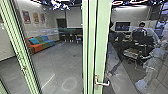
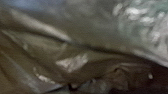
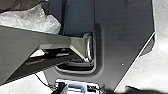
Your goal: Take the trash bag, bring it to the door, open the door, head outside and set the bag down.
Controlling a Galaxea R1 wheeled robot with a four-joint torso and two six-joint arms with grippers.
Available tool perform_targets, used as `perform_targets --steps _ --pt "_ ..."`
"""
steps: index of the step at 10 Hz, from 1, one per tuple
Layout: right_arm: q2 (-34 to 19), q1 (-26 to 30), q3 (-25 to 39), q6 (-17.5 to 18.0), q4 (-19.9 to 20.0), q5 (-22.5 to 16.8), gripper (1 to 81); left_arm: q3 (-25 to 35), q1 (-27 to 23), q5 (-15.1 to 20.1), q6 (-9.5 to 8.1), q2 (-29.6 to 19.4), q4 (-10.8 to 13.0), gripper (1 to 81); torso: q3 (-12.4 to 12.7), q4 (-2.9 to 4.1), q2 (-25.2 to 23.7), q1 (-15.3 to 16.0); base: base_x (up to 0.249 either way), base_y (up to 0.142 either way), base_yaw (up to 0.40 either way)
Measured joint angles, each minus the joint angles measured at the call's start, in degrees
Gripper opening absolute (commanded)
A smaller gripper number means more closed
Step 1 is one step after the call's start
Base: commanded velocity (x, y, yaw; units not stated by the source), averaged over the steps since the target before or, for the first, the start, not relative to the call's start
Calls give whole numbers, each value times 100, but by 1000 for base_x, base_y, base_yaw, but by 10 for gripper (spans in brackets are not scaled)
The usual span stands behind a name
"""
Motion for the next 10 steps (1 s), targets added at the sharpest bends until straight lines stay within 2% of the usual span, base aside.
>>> perform_targets --steps 5,7,10 --pt "-1120 -74 1990 2 2 229 811 736 0 91 -9 -513 -28 10 0 0 0 0 0 0 0" --pt "-1649 -105 2886 4 2 301 811 813 13 144 -22 -616 -234 10 0 0 0 -2 0 0 0" --pt "-2594 -111 4363 6 2 425 811 841 15 221 -22 -642 -258 10 0 0 0 -2 0 0 0"
